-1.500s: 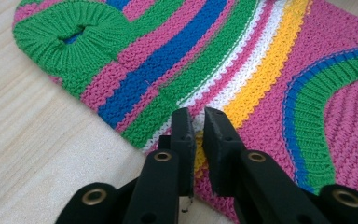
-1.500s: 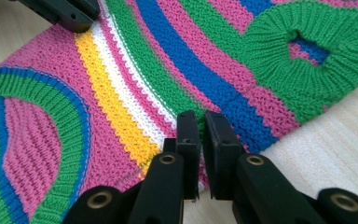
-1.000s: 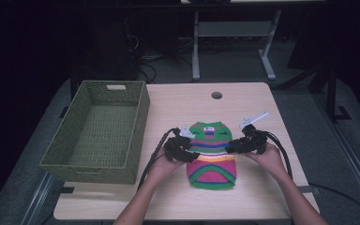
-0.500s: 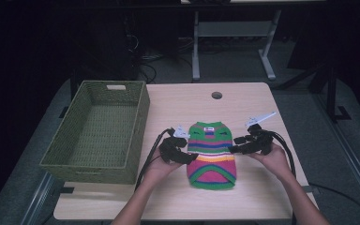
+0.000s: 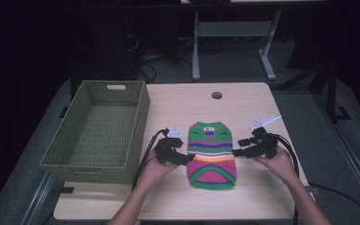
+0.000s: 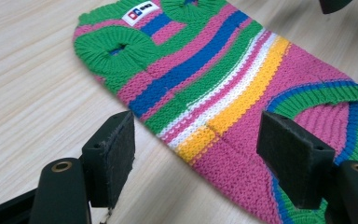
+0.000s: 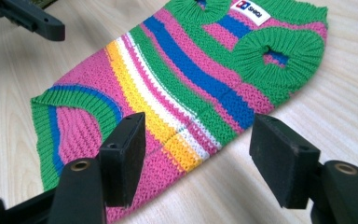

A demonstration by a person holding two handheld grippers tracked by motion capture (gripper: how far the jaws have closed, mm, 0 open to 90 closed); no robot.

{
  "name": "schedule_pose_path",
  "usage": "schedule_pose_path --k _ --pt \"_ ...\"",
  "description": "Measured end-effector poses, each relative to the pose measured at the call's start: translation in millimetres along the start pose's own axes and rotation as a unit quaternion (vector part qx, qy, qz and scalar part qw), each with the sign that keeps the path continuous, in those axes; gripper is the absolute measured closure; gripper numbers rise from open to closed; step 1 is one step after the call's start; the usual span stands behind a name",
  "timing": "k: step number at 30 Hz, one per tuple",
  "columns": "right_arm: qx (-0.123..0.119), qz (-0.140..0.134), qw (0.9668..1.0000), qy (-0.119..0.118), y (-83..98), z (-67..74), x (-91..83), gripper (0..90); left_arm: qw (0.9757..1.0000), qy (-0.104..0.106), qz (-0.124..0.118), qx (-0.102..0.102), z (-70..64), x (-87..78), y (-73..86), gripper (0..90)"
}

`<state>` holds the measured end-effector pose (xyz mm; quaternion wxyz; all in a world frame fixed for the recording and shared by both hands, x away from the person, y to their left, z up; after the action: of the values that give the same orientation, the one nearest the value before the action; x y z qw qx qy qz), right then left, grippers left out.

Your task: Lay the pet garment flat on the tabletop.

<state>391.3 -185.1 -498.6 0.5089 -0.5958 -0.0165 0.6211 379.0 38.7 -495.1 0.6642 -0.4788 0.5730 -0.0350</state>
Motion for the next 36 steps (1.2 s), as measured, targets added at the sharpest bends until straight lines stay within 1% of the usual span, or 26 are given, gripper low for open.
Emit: schedule_pose_path --k 2,4,7,9,13,14,15,16,17,21,22,24,26,31,32,34,35,36 --pt "-0.003 -0.002 1.0000 0.003 1.1 0.5 -1.3 35.1 1.0000 0.004 -0.001 -0.002 -1.4 -1.8 0.6 27.8" --pt "-0.002 -0.004 1.0000 0.001 2.8 1.8 -2.2 34.5 1.0000 0.001 0.000 0.003 -2.0 -3.3 1.3 27.7" --pt "-0.002 -0.003 1.0000 0.002 6.4 2.9 -2.5 33.8 1.0000 0.004 -0.006 0.000 -4.5 -5.0 2.1 27.3" --pt "-0.003 -0.005 1.0000 0.002 8.8 3.3 -3.5 33.4 0.9999 0.004 -0.010 0.004 -5.7 -6.2 2.8 27.2" --pt "-0.002 -0.002 1.0000 0.002 13.4 5.8 -6.1 32.7 0.9999 0.004 -0.011 0.007 -8.8 -9.6 5.7 26.5" --pt "-0.007 -0.005 1.0000 0.003 14.4 6.5 -7.3 32.9 0.9999 0.004 -0.014 0.006 -9.6 -10.3 6.2 26.3" --pt "-0.007 -0.006 1.0000 0.002 15.4 7.7 -8.0 32.9 0.9999 0.004 -0.012 0.009 -10.0 -11.5 7.3 25.7" --pt "-0.008 -0.005 1.0000 0.002 16.7 8.0 -9.0 32.8 0.9998 0.005 -0.015 0.008 -11.5 -12.8 7.5 25.0" --pt "-0.008 -0.006 0.9999 0.003 18.0 8.3 -9.5 32.8 0.9997 0.003 -0.019 0.013 -12.6 -14.3 7.8 24.6" --pt "-0.005 -0.005 1.0000 0.003 24.2 8.4 -11.3 32.4 0.9996 0.005 -0.023 0.016 -17.2 -19.4 11.2 23.9" --pt "-0.004 -0.006 1.0000 0.002 25.7 8.4 -11.5 32.3 0.9996 0.005 -0.023 0.015 -18.0 -20.3 12.3 23.5" --pt "-0.002 0.002 1.0000 0.004 28.9 8.3 -12.0 31.2 0.9995 0.005 -0.026 0.015 -18.6 -22.2 14.2 23.4" --pt "-0.006 -0.003 1.0000 0.007 30.8 8.6 -13.2 31.2 0.9995 0.004 -0.031 0.010 -17.8 -23.9 15.6 23.5" --pt "-0.001 -0.005 1.0000 0.007 36.8 8.9 -15.9 31.2 0.9995 0.006 -0.029 0.004 -16.7 -25.7 22.4 23.2" --pt "0.002 -0.007 1.0000 0.007 38.1 8.9 -16.4 31.2 0.9996 0.006 -0.027 0.008 -16.1 -26.1 24.4 23.2" --pt "0.000 -0.007 1.0000 0.006 41.4 9.0 -18.0 31.2 0.9996 0.009 -0.025 0.004 -16.9 -25.7 27.8 23.1" --pt "0.005 -0.003 1.0000 0.006 43.1 9.7 -19.0 31.1 0.9997 0.008 -0.020 0.007 -16.9 -25.8 30.5 23.2" --pt "0.002 -0.007 1.0000 0.006 43.8 10.1 -20.2 31.3 0.9997 0.007 -0.019 0.009 -16.7 -26.0 31.9 23.0"
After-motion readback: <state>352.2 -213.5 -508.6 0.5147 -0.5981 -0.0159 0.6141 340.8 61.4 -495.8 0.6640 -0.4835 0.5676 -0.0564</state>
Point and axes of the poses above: each handheld gripper's, and its own axes: x roughly forward along the jaws, y roughly out of its underside, z roughly to its left, the point moved 9 cm from there along x, roughly forward along the jaws, and after that the axes turned 2 degrees about z, right-handed, at the moved point
